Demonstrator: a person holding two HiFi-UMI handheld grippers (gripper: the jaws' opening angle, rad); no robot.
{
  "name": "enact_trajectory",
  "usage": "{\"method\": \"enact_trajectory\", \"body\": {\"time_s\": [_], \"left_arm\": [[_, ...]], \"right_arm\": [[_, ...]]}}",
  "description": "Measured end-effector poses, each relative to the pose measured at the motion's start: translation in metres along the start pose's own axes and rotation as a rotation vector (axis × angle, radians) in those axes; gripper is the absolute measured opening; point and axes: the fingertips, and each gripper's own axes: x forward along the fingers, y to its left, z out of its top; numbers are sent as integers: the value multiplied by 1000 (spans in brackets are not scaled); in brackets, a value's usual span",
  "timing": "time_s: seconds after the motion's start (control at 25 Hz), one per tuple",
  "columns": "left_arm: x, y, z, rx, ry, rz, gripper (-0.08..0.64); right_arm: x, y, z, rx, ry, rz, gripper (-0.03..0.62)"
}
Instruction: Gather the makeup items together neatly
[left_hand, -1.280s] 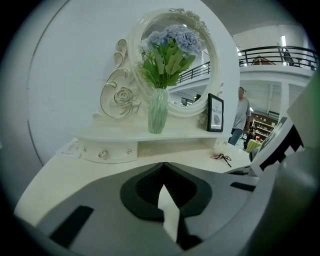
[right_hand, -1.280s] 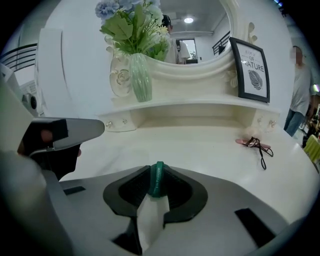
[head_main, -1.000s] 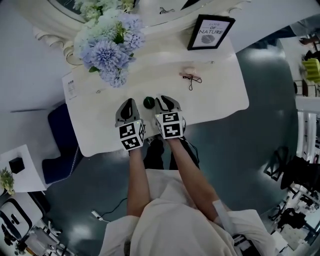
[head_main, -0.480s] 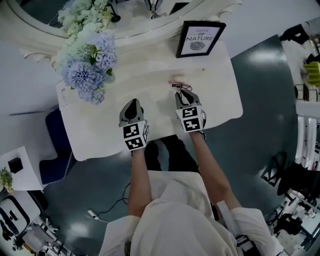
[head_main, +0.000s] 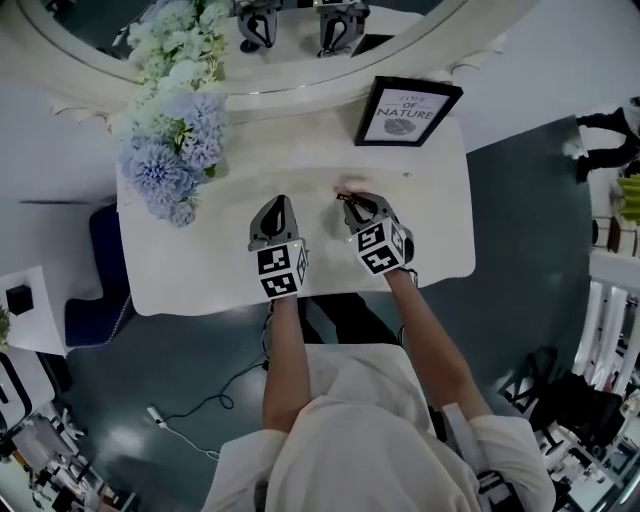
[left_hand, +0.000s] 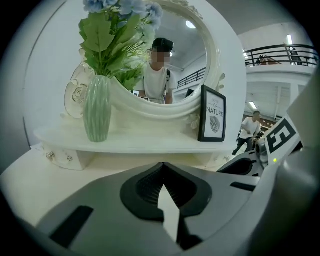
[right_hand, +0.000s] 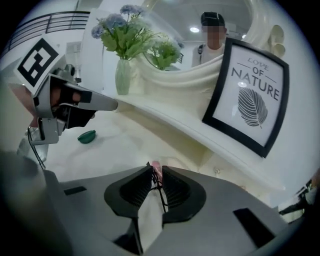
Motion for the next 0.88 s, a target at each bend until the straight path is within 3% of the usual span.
{"method": "enact_trajectory", "body": {"time_s": [0.36,0.6,0.72,0.88], "left_arm": [[-2,7,-3,-41,-21,70,14],[-8,10,-4,-55,-24,82,14],[-13,13,-7,-45,-16,69,14],[-16,14,-10,-8,3,33,14]], "right_arm": [[4,14,6,-124,12,192,94],[16,22,-2,-207,89,224,75],[15,26,2,-173,92,212,52],[11,31,14,-61,50,187,49]]}}
